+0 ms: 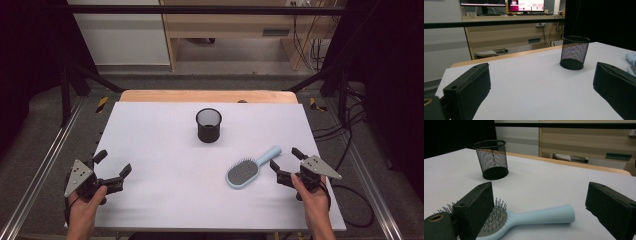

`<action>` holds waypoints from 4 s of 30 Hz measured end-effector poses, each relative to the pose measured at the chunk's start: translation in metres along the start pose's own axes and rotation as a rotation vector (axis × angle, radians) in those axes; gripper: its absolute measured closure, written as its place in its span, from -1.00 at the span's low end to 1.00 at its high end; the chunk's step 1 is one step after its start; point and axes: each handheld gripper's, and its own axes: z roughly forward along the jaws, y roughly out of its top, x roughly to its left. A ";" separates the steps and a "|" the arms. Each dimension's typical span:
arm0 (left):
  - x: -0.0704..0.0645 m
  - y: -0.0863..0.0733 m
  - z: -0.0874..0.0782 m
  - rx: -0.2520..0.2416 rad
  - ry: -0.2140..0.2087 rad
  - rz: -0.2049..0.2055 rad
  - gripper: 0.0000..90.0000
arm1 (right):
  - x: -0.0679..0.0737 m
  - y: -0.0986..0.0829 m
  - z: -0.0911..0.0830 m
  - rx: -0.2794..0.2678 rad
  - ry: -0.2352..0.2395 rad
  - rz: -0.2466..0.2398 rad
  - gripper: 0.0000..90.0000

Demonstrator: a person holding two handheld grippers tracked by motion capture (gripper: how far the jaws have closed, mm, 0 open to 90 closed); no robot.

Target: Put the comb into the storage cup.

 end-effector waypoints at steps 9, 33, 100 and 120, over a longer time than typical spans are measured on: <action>0.000 -0.001 0.001 0.001 0.007 -0.014 -0.97 | 0.000 -0.001 0.000 0.035 -0.035 0.031 -0.85; 0.000 -0.001 -0.001 0.009 0.019 -0.016 -0.96 | 0.006 0.090 0.048 0.209 -0.075 -0.091 0.26; -0.002 -0.001 -0.001 0.031 0.002 0.021 -0.95 | -0.013 0.019 0.093 0.839 -0.085 -0.183 1.00; 0.006 -0.004 -0.003 0.027 0.023 -0.024 -0.94 | 0.011 0.006 0.027 0.835 0.021 -0.125 1.00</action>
